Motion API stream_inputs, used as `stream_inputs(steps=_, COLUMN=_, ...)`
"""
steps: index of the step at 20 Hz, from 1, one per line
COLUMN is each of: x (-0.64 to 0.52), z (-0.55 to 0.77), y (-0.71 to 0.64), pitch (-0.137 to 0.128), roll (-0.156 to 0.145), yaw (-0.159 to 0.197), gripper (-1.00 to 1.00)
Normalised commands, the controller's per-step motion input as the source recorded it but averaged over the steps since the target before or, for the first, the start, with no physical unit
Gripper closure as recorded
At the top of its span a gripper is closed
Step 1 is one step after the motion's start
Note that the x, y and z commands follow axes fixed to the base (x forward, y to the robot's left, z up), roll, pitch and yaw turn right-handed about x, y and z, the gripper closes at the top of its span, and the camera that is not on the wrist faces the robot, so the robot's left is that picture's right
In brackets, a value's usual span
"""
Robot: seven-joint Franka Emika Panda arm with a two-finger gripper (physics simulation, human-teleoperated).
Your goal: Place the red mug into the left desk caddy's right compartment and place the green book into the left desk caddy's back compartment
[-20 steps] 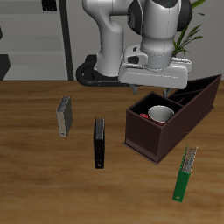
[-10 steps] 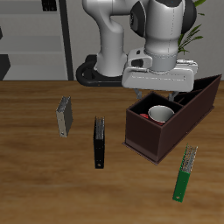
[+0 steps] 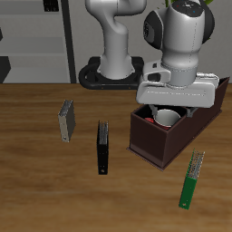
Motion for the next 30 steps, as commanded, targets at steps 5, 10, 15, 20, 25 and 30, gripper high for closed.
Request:
stream_inputs(steps=5, x=0.36, z=-0.04, y=0.20, pitch=-0.035, roll=0.027, yaw=0.012, gripper=-1.00)
stream_inputs(steps=10, x=0.27, z=-0.13, y=0.25, pitch=-0.002, roll=0.037, yaw=0.015, gripper=-1.00)
stream_inputs(steps=15, x=0.18, z=-0.17, y=0.09, pitch=0.004, roll=0.002, yaw=-0.021, gripper=-1.00)
stream_inputs(steps=20, x=0.09, z=-0.21, y=0.00, pitch=-0.007, roll=-0.003, yaw=-0.024, gripper=-1.00)
stream_inputs(steps=25, x=0.18, z=-0.18, y=0.01, pitch=0.002, roll=-0.010, yaw=-0.010, gripper=-1.00)
stream_inputs(steps=30, x=0.23, z=-0.19, y=0.07, pitch=0.010, roll=-0.001, yaw=-0.016, gripper=-1.00)
